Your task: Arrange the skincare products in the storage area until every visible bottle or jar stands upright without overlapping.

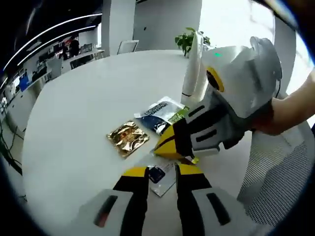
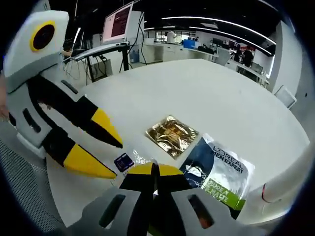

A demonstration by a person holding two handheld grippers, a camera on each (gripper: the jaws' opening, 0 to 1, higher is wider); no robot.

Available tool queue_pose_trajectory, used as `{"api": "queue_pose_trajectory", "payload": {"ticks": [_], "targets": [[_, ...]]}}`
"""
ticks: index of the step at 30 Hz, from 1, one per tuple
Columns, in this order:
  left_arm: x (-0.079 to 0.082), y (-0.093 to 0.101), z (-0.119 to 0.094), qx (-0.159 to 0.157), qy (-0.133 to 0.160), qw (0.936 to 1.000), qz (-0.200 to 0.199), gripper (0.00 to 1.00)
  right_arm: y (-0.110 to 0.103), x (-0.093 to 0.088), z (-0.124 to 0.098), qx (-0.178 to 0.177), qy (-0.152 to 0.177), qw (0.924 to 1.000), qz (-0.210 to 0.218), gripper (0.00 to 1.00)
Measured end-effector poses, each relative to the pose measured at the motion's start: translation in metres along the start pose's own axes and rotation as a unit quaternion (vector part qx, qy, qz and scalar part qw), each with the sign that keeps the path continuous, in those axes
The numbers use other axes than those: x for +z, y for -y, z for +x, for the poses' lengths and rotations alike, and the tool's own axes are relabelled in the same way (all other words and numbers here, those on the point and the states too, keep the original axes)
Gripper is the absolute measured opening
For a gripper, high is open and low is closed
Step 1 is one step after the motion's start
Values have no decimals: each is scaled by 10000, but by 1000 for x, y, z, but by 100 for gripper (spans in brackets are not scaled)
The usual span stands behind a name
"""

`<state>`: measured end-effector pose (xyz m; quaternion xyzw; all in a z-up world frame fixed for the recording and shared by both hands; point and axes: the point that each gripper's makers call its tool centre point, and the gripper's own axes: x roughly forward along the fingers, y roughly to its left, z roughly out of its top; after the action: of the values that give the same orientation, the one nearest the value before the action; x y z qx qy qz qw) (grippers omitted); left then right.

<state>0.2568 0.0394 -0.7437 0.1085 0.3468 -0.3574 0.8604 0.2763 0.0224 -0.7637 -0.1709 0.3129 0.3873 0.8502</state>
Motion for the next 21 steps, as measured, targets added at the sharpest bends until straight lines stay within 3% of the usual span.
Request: {"api": "queue_pose_trajectory", "payload": {"ticks": [8,18,21], "targets": [[-12,-3,16,163,-336,9988,304,18,0,-1,3,37,-7,10000,-51,1],[-12,-5,16,346,-289,9987,224,18,2,4,2,60,8,9988,-485,4],[-12,-5,16,386,-308,9985,253,18,8,8,-3,-135,74,9978,-646,6]]}}
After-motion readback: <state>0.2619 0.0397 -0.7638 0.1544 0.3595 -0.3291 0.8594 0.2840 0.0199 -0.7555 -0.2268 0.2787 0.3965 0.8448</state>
